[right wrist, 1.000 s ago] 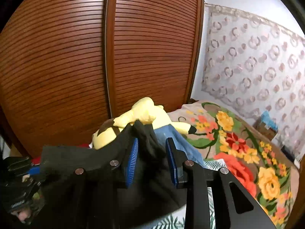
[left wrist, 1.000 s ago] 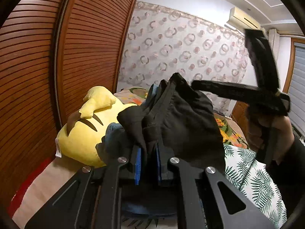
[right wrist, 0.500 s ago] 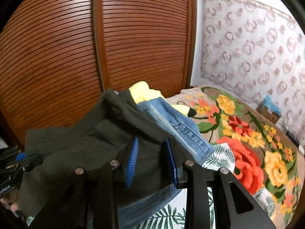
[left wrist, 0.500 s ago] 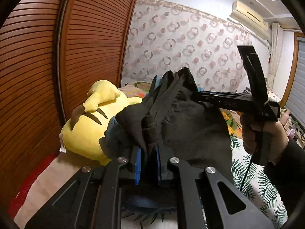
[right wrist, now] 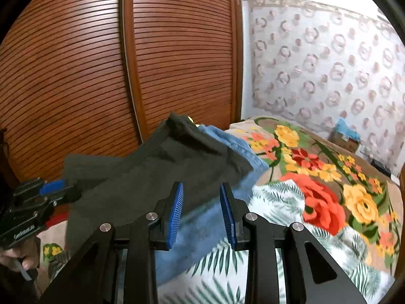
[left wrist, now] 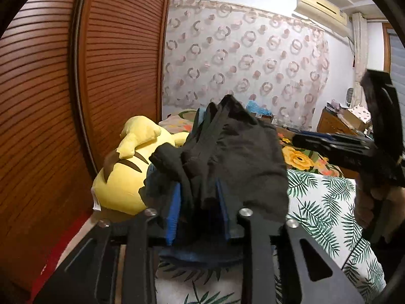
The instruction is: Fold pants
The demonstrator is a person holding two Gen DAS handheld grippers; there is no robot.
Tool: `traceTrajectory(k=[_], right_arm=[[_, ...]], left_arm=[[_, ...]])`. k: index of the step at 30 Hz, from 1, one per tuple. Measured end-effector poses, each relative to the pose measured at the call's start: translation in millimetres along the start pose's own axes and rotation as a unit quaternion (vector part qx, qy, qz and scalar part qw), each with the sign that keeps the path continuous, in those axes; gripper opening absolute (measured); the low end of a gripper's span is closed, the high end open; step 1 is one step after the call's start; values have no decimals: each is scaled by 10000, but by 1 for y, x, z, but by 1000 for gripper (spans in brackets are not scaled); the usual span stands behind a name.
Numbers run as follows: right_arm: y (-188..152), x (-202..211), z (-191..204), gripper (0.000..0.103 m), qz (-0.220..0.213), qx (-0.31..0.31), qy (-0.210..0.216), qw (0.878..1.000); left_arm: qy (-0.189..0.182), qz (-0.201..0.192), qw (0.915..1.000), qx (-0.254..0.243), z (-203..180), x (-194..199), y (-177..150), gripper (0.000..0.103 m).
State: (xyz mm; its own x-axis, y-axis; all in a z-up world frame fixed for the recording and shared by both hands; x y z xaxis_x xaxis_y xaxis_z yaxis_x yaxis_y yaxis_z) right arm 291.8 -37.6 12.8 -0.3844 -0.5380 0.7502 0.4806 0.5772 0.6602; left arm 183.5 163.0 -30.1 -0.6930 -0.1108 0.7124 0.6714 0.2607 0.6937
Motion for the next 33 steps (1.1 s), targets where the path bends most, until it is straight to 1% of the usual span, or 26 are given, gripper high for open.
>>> traceTrajectory(k=[3, 5, 7, 10, 12, 14, 16, 18, 19, 20, 22, 25, 26, 28, 31, 33], right_arm=[[-14, 20, 7, 31, -58, -57, -92, 9999], [-23, 33, 13, 31, -102, -95, -133, 9998], [-30, 46, 18, 31, -176, -153, -152, 9996], [-41, 63, 27, 31, -259, -174, -225, 9993], [-49, 72, 32, 31, -289, -210, -276, 9990], [-56, 81, 36, 31, -326, -254, -328, 9986], [-63, 90, 40, 31, -380, -321, -350, 9982], [-70, 97, 44, 32, -400, -383, -390, 9977], [-74, 100, 46, 36, -403, -399, -420, 9975], [-77, 104, 47, 38, -421, -419, -446, 9972], [-84, 110, 47, 47, -467, -522, -494, 9963], [-97, 122, 47, 57, -550, -683, -589, 9944], [-100, 126, 48, 59, -570, -737, -628, 9937], [-108, 134, 51, 67, -580, -828, -703, 9924], [-120, 144, 54, 68, -642, -954, -827, 9899], [-129, 149, 59, 68, -634, -1029, -872, 9888]], left_arm=[[-45, -92, 9999, -111, -5, 12, -2, 51], [-70, -121, 9997, -185, -8, 18, -3, 59], [-121, -168, 9995, -256, -14, 24, -4, 76], [-251, -197, 9988, -364, -20, 33, -7, 83], [-213, -205, 9984, -476, -26, 37, -9, 89], [-201, -273, 9979, -557, -31, 43, -12, 91], [-242, -303, 9976, -573, -35, 48, -14, 100], [-254, -234, 9975, -610, -39, 50, -16, 102], [-229, -179, 9977, -620, -41, 50, -18, 102], [-236, -134, 9975, -659, -44, 51, -19, 102], [-272, -152, 9966, -758, -49, 55, -23, 102], [-209, -220, 9963, -808, -55, 62, -26, 102], [-203, -214, 9963, -813, -57, 63, -27, 102], [-148, -150, 9967, -789, -60, 64, -31, 102], [-206, -148, 9964, -814, -67, 67, -37, 102], [-170, -122, 9959, -880, -74, 68, -41, 102]])
Point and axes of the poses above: each gripper's, at about its wrist camera, not at the fingertips, and x roughly against the way its jaws point, z to its left, y to its top, the point moved 4 cm from there along -x, roughly the way its jaws point, and after that the axes turned 15 degrees about z, right-handed, at the moved point
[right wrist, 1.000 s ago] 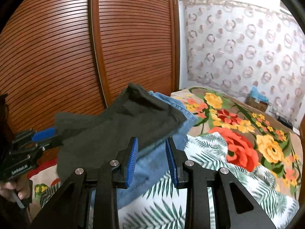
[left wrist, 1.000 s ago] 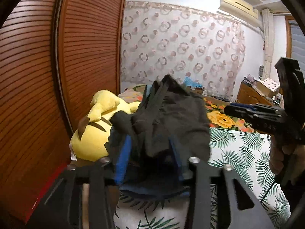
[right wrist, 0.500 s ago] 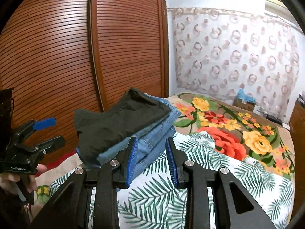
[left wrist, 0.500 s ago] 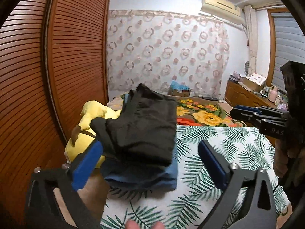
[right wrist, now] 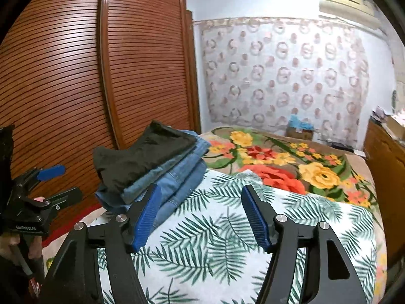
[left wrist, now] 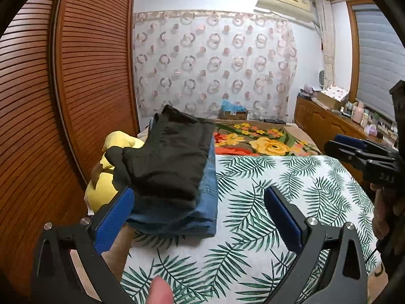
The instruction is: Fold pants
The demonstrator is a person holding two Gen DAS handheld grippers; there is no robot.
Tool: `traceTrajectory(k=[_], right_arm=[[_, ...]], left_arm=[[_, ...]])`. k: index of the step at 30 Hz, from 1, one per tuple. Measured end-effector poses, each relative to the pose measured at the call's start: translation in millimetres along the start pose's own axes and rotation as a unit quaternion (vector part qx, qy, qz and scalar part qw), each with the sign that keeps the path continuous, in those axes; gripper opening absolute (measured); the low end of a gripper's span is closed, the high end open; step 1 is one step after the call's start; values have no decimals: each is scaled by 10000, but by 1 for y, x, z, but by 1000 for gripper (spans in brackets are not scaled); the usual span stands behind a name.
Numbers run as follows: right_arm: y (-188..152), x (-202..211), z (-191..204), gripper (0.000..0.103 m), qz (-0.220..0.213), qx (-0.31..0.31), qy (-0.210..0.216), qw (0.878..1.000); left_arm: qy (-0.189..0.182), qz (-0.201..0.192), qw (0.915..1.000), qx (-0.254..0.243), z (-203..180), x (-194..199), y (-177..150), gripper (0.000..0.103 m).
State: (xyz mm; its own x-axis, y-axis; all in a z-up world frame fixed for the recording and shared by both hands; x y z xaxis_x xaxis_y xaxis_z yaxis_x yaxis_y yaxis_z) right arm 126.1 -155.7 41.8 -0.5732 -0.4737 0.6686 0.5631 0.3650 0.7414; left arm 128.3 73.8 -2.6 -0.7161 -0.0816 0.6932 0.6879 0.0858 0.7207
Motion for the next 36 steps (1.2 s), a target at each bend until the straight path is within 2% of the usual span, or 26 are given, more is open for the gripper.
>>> traceTrajectory(k=[7, 23, 36], right_arm=[[-26, 22, 4, 68, 94, -260, -299, 9992], [-64, 78, 19, 68, 81, -780, -821, 9935], [-77, 132, 36, 68, -299, -983, -1047, 9892]], left_arm=[[-374, 65, 9991, -173, -29, 2, -8, 102], [-744, 107, 9958, -522, -96, 24, -27, 102], [-896, -182, 9928, -779, -125, 69, -24, 102]])
Point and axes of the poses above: each gripper's, at about its wrist camera, not at the fingertips, and x roughly against the way its jaws point, z to its left, y to its top, the point moved 4 cm from there along -x, roughly the way its jaws point, and after that the axes turned 15 degrees about z, right-handed, at the moved point
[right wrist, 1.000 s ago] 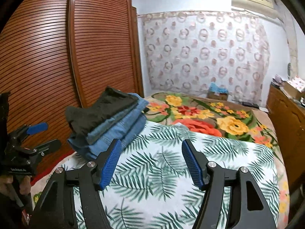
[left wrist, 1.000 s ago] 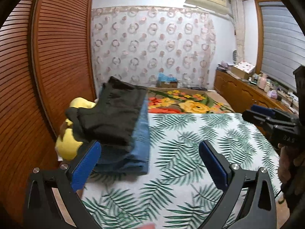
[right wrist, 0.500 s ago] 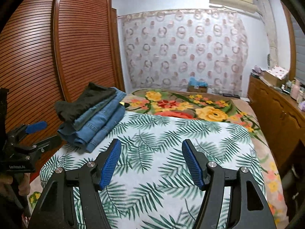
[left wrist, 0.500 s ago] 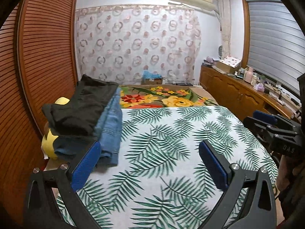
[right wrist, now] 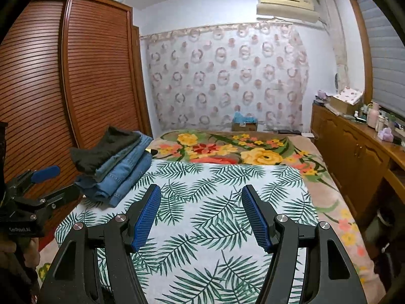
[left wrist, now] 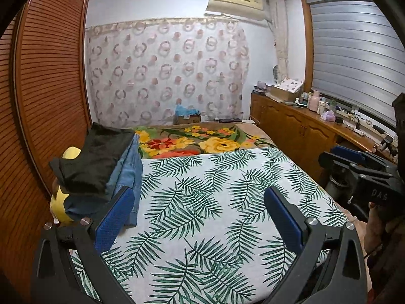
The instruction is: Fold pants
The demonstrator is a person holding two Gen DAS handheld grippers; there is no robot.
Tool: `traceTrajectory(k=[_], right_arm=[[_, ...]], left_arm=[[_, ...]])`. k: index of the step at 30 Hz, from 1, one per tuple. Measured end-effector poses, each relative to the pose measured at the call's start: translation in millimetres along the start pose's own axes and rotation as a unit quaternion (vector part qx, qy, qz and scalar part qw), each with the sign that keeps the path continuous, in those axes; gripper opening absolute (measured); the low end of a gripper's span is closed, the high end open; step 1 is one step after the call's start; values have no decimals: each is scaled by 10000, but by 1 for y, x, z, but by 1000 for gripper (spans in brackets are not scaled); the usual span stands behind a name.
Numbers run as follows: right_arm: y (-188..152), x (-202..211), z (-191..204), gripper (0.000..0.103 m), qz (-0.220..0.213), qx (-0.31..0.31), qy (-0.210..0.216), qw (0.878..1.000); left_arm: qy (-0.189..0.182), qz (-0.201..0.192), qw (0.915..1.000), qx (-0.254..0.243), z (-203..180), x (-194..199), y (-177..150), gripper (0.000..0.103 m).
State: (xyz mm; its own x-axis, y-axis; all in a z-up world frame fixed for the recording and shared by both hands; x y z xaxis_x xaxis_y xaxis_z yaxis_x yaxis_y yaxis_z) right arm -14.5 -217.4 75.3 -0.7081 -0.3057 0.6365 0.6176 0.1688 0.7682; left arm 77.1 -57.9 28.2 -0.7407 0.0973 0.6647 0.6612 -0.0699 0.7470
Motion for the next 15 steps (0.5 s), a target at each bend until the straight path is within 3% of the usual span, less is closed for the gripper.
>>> traceTrajectory(k=[15], right_arm=[[-13, 19, 7, 68, -339, 6, -157, 9993]], left_arm=[[111, -449, 9989, 95, 7, 42, 13, 102]])
Point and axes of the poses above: each gripper's, at about its wrist camera, not at the fingertips, and x roughly against the way its jaws point, z to its left, y to its top, the point moved 4 cm from there along -x, roughly the way its jaws point, and after that the axes turned 15 degrees about z, right-handed, at the moved point
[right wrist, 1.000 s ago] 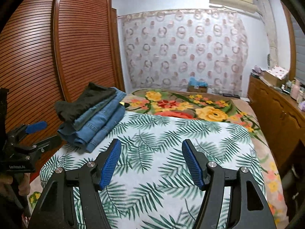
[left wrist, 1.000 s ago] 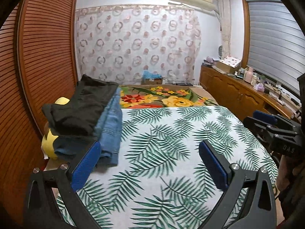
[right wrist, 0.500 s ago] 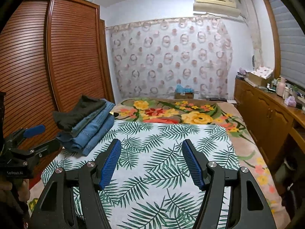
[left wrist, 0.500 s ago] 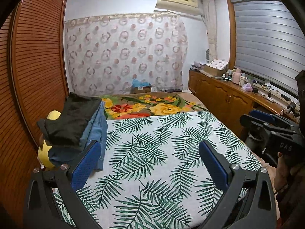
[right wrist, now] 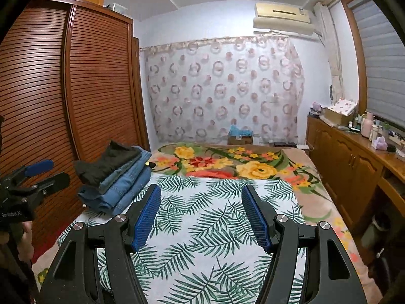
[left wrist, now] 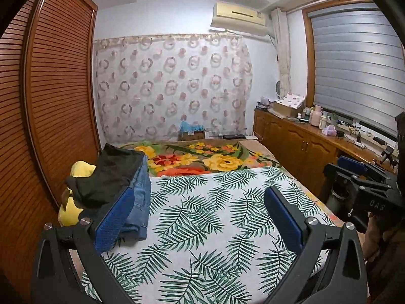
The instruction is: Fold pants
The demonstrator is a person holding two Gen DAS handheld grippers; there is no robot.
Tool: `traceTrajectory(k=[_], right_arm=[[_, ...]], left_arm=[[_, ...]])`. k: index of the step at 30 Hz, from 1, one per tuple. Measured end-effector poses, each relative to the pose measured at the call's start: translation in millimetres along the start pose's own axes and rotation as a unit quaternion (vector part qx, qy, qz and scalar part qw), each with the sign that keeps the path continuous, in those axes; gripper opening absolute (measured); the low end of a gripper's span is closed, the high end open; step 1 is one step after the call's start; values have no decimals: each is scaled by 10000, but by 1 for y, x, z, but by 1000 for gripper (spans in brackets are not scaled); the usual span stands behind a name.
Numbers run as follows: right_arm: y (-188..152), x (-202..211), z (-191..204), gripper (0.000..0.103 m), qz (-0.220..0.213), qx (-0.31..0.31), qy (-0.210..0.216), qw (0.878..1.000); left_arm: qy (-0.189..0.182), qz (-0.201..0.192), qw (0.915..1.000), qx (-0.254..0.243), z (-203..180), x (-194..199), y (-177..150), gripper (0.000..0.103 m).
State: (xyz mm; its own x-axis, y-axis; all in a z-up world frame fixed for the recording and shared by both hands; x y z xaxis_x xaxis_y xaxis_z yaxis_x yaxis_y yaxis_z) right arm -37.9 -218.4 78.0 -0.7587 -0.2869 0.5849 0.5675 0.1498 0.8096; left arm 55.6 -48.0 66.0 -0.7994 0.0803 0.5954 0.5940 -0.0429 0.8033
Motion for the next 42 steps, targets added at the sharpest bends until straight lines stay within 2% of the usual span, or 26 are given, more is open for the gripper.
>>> traceTrajectory(k=[42], right_arm=[[-7, 0, -3, 68, -66, 127, -134, 9998]], left_arm=[[46, 7, 10000, 7, 4, 3, -1, 102]])
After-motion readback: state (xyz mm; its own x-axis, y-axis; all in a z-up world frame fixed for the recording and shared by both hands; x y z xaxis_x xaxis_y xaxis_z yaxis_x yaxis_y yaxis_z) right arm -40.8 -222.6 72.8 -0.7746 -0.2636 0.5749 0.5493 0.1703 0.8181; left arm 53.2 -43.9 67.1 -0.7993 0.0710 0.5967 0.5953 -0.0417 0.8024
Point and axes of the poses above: each gripper's, at about its wrist camera, not at the fingertips, and x roughly against the way its jaws point, z to its left, y to its top, the point moved 4 cm from there along -x, roughly the way its jaws point, and after that the axes turned 15 degrees about z, right-handed, at the moved point
